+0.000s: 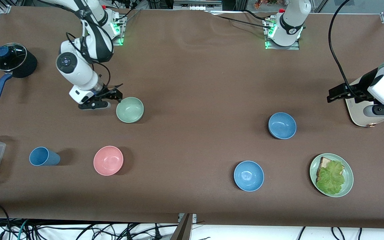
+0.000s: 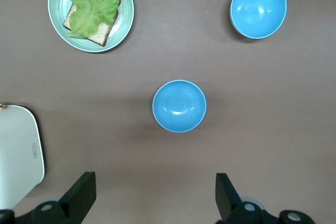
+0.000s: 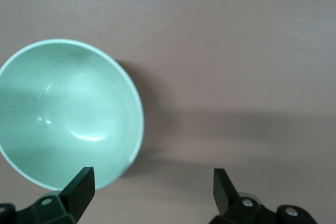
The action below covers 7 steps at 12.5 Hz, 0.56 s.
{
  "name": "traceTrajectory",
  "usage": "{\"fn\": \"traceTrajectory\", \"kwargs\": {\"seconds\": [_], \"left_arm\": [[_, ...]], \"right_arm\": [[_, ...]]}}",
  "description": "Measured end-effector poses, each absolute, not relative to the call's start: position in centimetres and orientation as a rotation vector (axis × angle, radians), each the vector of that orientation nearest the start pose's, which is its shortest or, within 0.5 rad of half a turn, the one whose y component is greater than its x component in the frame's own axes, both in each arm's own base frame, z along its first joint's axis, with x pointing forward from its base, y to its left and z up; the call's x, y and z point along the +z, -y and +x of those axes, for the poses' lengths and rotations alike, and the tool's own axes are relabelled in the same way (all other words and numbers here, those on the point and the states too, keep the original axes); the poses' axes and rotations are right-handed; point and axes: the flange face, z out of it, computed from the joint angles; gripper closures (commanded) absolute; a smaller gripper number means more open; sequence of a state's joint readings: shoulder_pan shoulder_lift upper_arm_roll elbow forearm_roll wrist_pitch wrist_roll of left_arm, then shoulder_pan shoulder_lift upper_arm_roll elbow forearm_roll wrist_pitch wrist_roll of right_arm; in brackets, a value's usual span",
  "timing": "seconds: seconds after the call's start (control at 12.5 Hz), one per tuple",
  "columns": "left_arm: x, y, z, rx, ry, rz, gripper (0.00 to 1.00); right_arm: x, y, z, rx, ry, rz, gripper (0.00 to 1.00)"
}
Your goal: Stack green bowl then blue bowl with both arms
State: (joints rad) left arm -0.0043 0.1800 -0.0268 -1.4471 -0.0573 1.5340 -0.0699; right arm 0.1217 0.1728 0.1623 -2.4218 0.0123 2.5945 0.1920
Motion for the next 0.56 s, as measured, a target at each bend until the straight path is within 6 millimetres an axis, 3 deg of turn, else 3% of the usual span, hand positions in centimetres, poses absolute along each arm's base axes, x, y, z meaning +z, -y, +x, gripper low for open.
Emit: {"fn": "traceTrajectory", "kwargs": {"seconds": [0.16,0.32,0.56], "left_arm": [[57.5,2.4,60.3,0.153,0.063,-3.195,0.00],[57.5,2.4,60.3,0.154,0.063,-3.195,0.00],[57.5,2.4,60.3,0.154,0.063,-3.195,0.00]], "right_arm": [[22.2,-15.3,47.2,-0.014,0.133,-3.088,0.03],[21.0,-15.5,47.3,-0.033,0.130,-3.078,0.20],[19.9,-15.5,47.4,-0.053,0.126,-3.069,0.78]]}}
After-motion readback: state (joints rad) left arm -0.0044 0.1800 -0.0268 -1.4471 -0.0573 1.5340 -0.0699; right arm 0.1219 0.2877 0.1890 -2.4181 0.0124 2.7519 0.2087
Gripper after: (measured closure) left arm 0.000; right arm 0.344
